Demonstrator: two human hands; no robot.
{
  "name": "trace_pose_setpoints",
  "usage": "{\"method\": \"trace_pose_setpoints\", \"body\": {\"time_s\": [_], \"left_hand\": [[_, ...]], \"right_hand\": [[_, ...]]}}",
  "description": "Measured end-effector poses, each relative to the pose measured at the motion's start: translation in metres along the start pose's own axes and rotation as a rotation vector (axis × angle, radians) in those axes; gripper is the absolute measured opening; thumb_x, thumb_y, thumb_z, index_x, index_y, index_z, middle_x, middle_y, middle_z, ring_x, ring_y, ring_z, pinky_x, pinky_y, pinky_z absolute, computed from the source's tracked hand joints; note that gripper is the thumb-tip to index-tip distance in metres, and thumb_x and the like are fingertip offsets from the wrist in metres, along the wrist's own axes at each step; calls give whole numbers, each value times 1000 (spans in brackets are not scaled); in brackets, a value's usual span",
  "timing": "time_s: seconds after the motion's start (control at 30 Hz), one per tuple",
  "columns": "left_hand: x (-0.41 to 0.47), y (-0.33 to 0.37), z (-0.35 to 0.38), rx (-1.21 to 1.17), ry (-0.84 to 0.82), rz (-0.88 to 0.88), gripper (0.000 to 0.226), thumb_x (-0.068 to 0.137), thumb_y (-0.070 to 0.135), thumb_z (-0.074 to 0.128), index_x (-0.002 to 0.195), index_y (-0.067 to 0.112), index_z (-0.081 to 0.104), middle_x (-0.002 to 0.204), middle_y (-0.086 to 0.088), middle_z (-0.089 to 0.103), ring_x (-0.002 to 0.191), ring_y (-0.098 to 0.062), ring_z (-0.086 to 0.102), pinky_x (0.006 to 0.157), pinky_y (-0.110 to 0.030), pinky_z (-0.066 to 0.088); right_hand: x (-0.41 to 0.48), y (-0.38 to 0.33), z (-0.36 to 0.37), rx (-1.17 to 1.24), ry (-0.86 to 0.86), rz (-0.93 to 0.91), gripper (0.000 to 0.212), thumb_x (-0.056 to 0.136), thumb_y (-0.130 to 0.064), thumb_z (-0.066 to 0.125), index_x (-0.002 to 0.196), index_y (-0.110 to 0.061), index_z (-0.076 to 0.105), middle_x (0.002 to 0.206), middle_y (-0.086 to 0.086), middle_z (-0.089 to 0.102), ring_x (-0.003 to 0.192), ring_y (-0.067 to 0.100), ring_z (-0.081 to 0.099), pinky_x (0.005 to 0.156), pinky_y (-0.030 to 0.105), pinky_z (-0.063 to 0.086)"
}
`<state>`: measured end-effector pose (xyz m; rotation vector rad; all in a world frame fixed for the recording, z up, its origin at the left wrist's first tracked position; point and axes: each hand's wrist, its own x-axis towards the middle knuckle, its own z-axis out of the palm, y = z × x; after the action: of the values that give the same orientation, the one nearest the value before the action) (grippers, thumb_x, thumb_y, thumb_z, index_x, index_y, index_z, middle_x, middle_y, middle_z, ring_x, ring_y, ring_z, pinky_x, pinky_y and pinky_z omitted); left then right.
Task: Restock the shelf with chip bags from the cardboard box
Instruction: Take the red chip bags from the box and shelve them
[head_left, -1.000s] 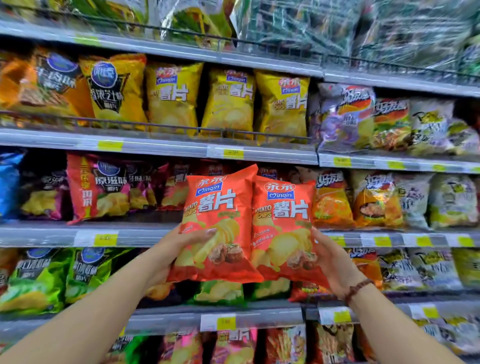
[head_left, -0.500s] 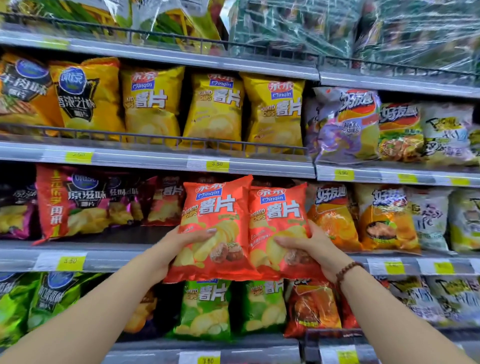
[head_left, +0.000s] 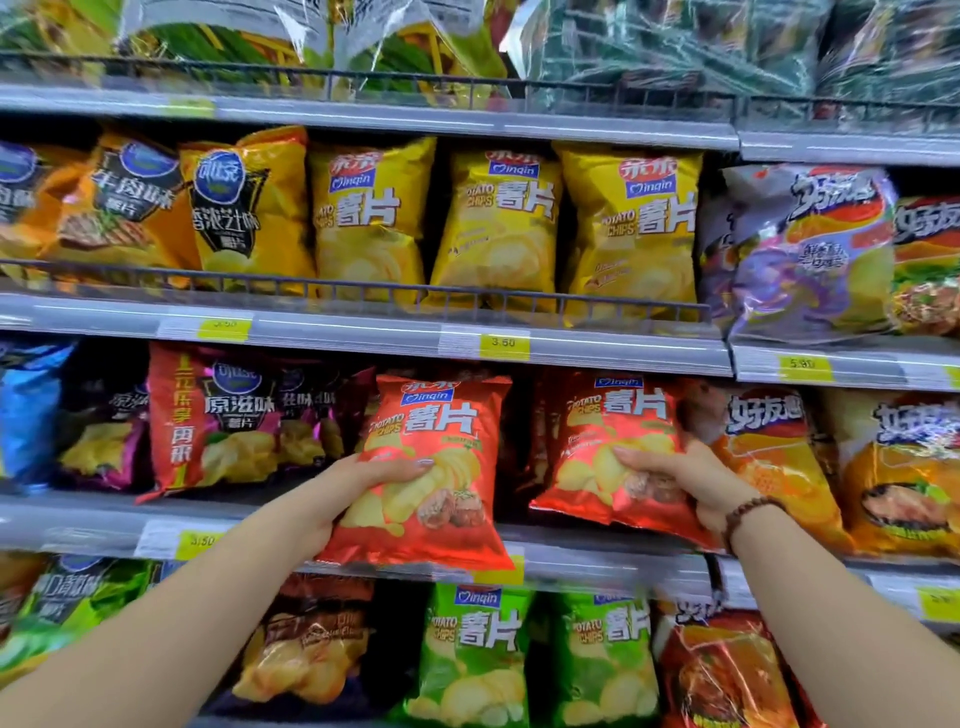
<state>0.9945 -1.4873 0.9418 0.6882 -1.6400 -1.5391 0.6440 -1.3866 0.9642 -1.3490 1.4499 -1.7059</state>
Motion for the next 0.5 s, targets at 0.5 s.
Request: {"method": "trace_pose_setpoints", "body": {"time_s": [0.5], "left_hand": [[41,-4,4,-36,30,60,87,35,33,96,115,10,68,103,-18,74,80,-30,73,68,-38,60]], "right_hand": [[19,26,6,-150,-102,-61,109,50,-23,92,140,-21,32,122,3,62,107,15,63,85,26,55]]}}
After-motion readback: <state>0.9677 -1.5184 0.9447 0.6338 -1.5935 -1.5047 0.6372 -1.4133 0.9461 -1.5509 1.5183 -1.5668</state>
